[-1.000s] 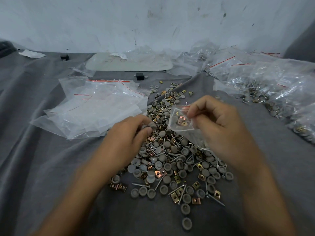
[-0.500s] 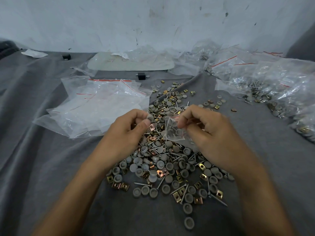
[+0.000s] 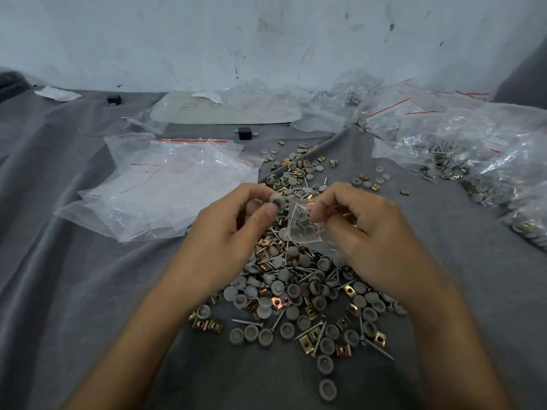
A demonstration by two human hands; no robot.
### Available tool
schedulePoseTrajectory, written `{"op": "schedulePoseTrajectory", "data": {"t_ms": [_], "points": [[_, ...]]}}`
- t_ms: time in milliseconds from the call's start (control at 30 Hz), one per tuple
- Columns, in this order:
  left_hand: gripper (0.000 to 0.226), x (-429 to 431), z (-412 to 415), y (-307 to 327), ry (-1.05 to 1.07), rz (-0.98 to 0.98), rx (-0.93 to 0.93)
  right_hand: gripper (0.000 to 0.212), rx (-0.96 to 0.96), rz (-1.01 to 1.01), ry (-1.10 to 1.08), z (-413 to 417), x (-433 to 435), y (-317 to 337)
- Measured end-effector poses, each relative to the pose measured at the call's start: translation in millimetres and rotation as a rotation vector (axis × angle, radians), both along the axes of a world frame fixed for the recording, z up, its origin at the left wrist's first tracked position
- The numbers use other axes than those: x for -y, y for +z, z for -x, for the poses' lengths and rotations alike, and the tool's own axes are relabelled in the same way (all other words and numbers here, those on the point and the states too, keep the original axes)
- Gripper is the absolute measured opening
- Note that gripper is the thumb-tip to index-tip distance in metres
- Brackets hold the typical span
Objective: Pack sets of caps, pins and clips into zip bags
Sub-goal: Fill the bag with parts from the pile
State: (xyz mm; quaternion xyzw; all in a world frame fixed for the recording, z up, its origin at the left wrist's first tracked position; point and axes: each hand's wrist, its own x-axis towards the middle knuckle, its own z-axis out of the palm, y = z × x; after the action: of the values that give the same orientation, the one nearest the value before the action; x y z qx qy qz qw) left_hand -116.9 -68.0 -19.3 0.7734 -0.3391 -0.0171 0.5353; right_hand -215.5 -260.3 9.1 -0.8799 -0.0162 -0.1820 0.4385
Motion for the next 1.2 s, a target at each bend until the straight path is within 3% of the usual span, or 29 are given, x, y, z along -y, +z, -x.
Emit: {"op": "schedulePoseTrajectory", "data": {"t_ms": [200,400,767,1200], "points": [[0.016,7,13,1,0.031,-0.201,0.15,0.031,-0.011,0.027,-0.007,-1,-1,-1],[0.01,6,13,5,0.044,-0.238,0.21,0.032,-0.004,0.057,-0.005,-1,-2,0],[0.024,6,12,2,0.116,-0.137,0.203,0.032,-0.007,0.046,0.002,-2,-1,0],[0.033,10,15,4,-0.002,-0.021,0.12,0.031,-0.018,0.045,0.013,-1,-1,1]]}}
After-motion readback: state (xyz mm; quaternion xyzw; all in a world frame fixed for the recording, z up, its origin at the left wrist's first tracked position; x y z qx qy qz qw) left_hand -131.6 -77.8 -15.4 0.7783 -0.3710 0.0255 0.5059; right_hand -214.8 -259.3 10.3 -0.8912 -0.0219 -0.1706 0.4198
